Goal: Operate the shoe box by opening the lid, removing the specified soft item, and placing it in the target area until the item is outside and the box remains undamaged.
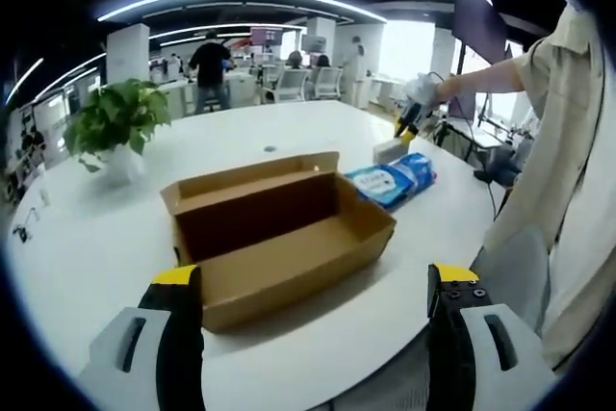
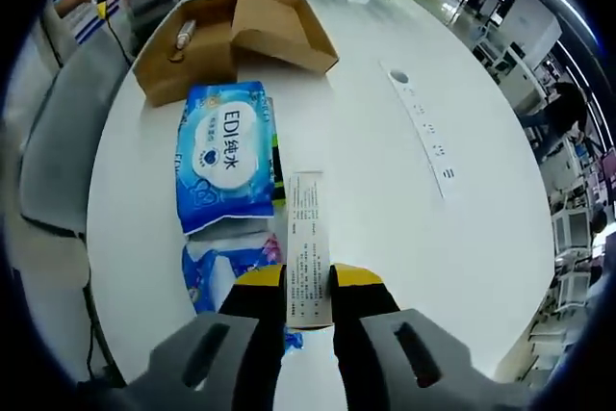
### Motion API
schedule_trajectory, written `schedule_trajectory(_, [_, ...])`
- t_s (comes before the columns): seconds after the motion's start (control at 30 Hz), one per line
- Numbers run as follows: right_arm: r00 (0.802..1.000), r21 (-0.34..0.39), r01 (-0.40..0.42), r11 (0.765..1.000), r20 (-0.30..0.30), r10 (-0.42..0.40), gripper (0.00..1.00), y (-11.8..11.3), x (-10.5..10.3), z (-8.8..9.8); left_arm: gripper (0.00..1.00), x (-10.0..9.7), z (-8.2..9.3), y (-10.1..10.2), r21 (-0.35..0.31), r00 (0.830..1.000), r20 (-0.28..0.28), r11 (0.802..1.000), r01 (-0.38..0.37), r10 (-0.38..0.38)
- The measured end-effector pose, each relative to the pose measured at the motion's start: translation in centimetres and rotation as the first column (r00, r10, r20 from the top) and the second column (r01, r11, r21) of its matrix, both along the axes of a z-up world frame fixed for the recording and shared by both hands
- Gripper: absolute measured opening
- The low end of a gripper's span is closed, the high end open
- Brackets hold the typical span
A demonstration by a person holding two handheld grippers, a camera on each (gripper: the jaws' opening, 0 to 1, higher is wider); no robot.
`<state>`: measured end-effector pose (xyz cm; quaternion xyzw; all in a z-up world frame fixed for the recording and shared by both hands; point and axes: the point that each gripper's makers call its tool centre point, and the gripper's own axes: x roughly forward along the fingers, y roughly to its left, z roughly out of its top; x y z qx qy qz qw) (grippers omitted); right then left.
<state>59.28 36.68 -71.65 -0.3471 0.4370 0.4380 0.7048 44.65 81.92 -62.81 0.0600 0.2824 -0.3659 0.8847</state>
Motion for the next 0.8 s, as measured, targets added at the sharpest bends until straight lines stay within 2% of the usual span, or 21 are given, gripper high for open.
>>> schedule_trajectory(0.23, [1.000,-0.024,-0.023,0.999,-0.013,0.023,0.15,-0.7,0.4,-1.1,1.00,0.1,-0.2,-0.2,0.004,1.000,-0.014,1.000,-0.001,0.001])
schedule_trajectory(0.37, [0.999,-0.066,-0.039,0.997,-0.018,0.038,0.15,-1.9,0.6,-1.8,1.00,0.1,-0.3,-0.1,0.010,1.000,-0.020,1.000,0.000,0.000])
schedule_trajectory(0.5, [0.999,-0.071,-0.027,0.997,-0.022,0.025,0.15,-2.5,0.8,-2.0,1.00,0.2,-0.4,-0.1,0.010,1.000,-0.025,1.000,-0.002,0.002])
schedule_trajectory(0.8, [0.996,-0.131,-0.087,0.988,-0.040,0.083,0.15,-3.9,0.0,-3.0,1.00,0.0,-0.8,-0.3,0.014,0.999,-0.039,1.000,-0.001,0.001])
